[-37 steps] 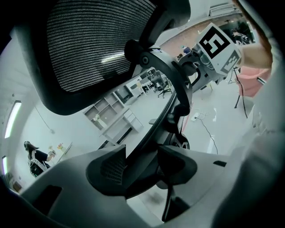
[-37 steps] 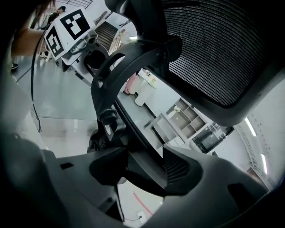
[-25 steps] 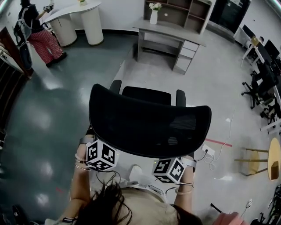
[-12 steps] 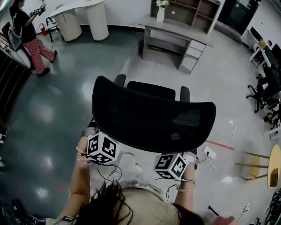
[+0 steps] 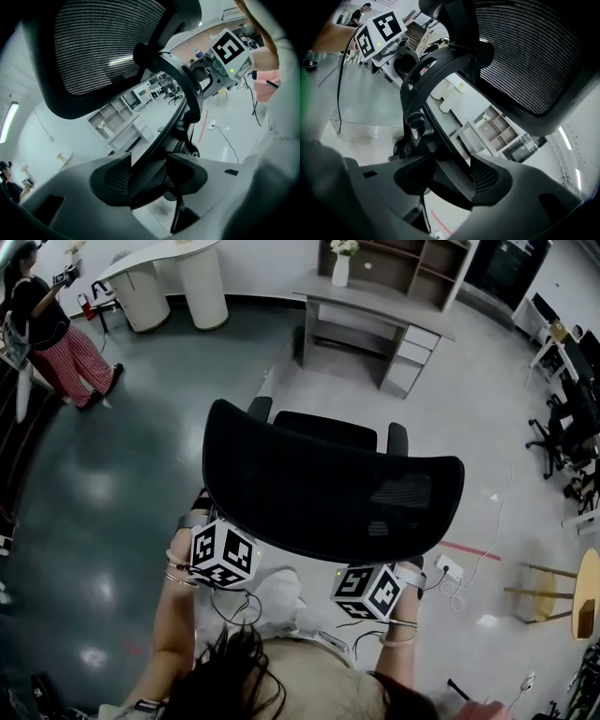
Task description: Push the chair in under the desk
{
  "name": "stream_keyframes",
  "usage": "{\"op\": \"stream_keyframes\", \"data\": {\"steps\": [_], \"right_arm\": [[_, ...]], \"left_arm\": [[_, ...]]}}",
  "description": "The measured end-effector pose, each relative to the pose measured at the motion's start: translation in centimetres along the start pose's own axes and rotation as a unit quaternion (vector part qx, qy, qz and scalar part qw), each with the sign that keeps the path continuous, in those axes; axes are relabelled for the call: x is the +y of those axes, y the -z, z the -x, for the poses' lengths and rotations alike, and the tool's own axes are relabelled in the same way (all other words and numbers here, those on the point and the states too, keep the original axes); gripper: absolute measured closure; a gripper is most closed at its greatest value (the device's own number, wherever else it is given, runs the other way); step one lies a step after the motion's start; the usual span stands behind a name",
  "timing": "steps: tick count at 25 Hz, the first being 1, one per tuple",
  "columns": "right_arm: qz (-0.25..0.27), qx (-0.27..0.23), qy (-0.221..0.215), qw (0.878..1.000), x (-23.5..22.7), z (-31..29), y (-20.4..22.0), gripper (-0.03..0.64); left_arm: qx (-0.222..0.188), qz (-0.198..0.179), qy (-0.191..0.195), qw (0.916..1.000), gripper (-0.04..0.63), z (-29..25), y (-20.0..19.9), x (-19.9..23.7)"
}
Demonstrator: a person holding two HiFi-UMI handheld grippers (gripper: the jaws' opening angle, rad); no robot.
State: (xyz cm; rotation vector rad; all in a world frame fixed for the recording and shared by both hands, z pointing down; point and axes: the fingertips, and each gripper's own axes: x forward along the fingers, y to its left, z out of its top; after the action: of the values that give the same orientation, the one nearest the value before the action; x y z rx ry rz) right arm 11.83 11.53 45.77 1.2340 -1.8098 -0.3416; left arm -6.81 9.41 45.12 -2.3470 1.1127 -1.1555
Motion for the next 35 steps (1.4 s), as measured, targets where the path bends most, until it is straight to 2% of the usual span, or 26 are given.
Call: {"op": "stream_keyframes", "data": {"steps": [26, 35], "right_arm": [[-0.024, 0.015, 0.017, 0.999, -3.7, -6.8, -2.5, 0.382], [-0.029, 0.021, 0.018, 0.999, -4.9, -8.4, -2.2, 0.382]], "left_arm": [[-0.018, -0.020, 0.008, 0.9996, 0.374, -6.2, -0.7, 6.2], [-0.031, -0.023, 0.005, 0.9992, 0.374, -7.8, -1.2, 6.8]]}}
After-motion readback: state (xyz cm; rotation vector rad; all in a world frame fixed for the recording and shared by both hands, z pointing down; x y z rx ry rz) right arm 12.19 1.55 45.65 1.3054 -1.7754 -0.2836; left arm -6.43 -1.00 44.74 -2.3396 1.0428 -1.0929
